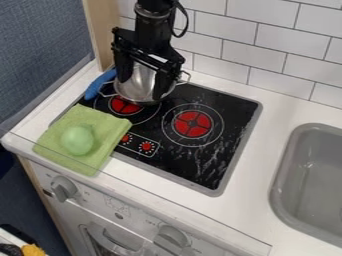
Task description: Put the blue spoon to the bottom right corner of the stove
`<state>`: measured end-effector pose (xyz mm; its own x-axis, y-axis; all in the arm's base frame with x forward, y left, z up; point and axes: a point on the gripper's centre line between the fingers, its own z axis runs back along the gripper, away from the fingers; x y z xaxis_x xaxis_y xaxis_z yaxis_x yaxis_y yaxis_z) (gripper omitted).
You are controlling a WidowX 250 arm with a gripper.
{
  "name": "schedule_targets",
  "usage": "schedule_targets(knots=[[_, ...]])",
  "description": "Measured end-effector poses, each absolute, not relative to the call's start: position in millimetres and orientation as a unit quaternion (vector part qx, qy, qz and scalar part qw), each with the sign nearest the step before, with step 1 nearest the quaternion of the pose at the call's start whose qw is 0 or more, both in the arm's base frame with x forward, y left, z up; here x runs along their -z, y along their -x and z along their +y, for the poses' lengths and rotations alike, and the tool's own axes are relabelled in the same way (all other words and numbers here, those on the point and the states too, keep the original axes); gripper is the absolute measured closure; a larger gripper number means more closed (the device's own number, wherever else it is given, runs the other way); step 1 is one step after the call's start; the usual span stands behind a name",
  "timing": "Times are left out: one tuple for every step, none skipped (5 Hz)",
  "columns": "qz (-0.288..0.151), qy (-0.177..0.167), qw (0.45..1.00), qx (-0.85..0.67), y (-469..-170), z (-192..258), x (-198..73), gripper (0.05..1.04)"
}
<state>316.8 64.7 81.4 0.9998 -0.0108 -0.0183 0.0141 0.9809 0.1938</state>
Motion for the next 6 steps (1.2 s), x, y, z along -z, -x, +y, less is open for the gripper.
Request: schedule_targets(knots=[[0.020,-0.093,0.995,0.008,-317,64,-73,0.083],[0.017,-0.077,0.997,-0.013,-318,88,-75,0.083],[0.010,-0.059,0.998,-0.034,-315,134,-70,0.083],[-0.006,-0.061,0.997,-0.047,-305,184,-66,0.083],[0.000,-0.064,0.998,-0.026,-302,201,-54,0.084],[0.006,-0.063,0.998,0.002,-313,206,-43,0.083]])
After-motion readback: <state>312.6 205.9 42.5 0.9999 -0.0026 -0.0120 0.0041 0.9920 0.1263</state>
